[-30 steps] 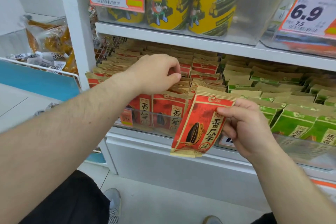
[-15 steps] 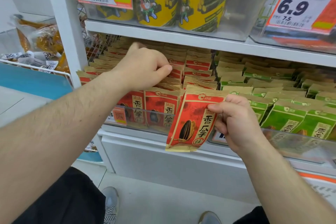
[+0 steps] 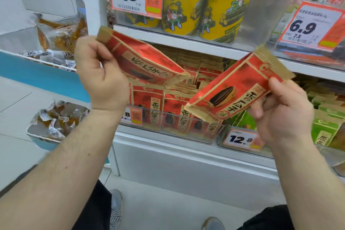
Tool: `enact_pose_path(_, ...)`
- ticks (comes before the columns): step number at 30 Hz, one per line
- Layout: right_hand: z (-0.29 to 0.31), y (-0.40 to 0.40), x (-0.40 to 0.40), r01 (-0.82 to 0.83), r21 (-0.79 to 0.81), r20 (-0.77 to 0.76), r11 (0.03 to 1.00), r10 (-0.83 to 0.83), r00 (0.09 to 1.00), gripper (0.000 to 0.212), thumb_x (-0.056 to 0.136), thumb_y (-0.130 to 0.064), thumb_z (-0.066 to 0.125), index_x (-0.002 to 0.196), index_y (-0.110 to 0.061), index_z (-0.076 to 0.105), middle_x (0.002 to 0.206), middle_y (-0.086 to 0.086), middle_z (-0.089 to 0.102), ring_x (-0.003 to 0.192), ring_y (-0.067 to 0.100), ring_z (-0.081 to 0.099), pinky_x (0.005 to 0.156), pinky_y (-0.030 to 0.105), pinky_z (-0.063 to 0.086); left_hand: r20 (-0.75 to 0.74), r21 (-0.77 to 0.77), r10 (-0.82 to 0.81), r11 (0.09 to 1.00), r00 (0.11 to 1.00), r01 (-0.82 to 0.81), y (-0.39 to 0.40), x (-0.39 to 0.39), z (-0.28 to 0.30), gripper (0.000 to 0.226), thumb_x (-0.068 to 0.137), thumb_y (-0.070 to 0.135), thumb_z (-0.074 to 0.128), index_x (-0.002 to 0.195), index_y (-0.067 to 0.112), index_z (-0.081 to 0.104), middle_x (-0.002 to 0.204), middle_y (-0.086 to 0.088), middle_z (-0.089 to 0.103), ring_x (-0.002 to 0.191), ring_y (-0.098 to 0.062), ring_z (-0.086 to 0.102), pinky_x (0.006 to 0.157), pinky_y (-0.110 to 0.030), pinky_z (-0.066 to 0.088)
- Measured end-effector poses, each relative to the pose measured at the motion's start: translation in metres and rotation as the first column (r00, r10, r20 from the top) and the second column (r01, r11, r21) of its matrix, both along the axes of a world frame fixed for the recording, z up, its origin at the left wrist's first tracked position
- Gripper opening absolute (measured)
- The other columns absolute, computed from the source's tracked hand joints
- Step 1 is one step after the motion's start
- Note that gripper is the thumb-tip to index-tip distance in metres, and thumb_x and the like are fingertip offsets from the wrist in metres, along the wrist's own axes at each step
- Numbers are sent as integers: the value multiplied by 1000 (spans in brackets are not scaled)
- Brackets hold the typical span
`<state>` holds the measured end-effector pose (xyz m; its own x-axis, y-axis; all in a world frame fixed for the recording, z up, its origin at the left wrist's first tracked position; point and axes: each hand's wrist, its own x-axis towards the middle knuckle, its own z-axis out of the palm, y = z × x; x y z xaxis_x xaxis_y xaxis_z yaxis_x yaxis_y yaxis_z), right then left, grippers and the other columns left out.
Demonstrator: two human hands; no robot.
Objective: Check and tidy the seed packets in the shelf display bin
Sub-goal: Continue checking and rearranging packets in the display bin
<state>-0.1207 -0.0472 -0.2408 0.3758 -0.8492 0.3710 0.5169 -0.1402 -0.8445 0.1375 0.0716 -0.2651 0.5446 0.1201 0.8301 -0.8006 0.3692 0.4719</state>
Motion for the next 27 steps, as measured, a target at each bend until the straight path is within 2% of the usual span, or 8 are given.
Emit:
enact_pose_path(5, 29, 1, 17, -8, -218, -49, 976, -3, 999, 30, 88, -9, 47, 81, -17, 75, 74, -1, 72, 53, 20, 65, 60, 28, 52, -52, -108, -58, 993, 997, 52, 12, 6, 3, 44, 75, -13, 34, 80, 30, 38, 79, 9, 38, 76, -4, 38, 73, -23, 31)
enact_pose_path(10, 36, -7, 50, 27, -355, -347, 935, -158, 924, 19, 84, -15, 56, 85, -22, 74, 74, -2, 74, 64, 18, 69, 69, 32, 55, 28, -184, -52, 981, 998, 56, 23, 16, 13, 43, 80, -11, 35, 84, 31, 40, 82, 6, 39, 75, -16, 36, 71, -35, 31)
enact_pose_path(13, 32, -17, 66, 16, -382, -495, 924, -219, 841, 16, 92, -12, 58, 91, -20, 72, 70, 2, 72, 67, 17, 68, 74, 38, 54, 1, -69, -88, 994, 996, 88, 22, 10, 8, 48, 78, -8, 36, 87, 38, 43, 82, 5, 44, 74, -21, 43, 71, -34, 35)
enact_pose_path(16, 28, -24, 80, -19, -361, -614, 932, -222, 758, 22, 95, -13, 58, 82, -24, 71, 73, 8, 72, 73, 25, 69, 87, 49, 54, -80, 226, -215, 947, 973, 228, 18, 1, 3, 39, 75, 2, 38, 82, 39, 47, 75, 7, 49, 70, -23, 49, 65, -36, 39)
enact_pose_path(18, 25, -28, 88, -64, -362, -690, 930, -221, 689, 22, 95, -19, 59, 80, -26, 73, 77, 9, 74, 82, 32, 69, 91, 51, 53, -89, 433, -277, 854, 957, 288, 16, -7, -1, 35, 73, 2, 37, 77, 35, 46, 63, 8, 48, 58, -8, 46, 55, -26, 37)
enact_pose_path(20, 23, -32, 94, -96, -374, -763, 922, -247, 598, 22, 96, -29, 58, 82, -26, 74, 77, 3, 75, 79, 31, 68, 87, 48, 52, -69, 556, -291, 783, 954, 279, 14, -14, -4, 32, 74, 4, 37, 71, 32, 50, 57, 7, 51, 53, -10, 49, 50, -27, 37)
enact_pose_path(24, 19, -42, 105, -208, -433, -857, 877, -329, 396, 20, 98, -33, 54, 94, -26, 72, 81, -1, 72, 59, 1, 59, 65, 28, 45, -80, 658, -257, 712, 963, 245, 7, -19, -9, 31, 74, 8, 37, 59, 27, 56, 53, 7, 56, 59, -13, 53, 50, -24, 37)
enact_pose_path(27, 26, -54, 118, -308, -467, -884, 829, -448, 135, 33, 98, -43, 51, 121, -25, 65, 121, 3, 66, 106, 20, 60, 87, 28, 43, -96, 694, -279, 669, 956, 265, 5, -21, -13, 32, 73, 10, 36, 53, 31, 50, 46, 13, 50, 53, -7, 50, 46, -15, 30)
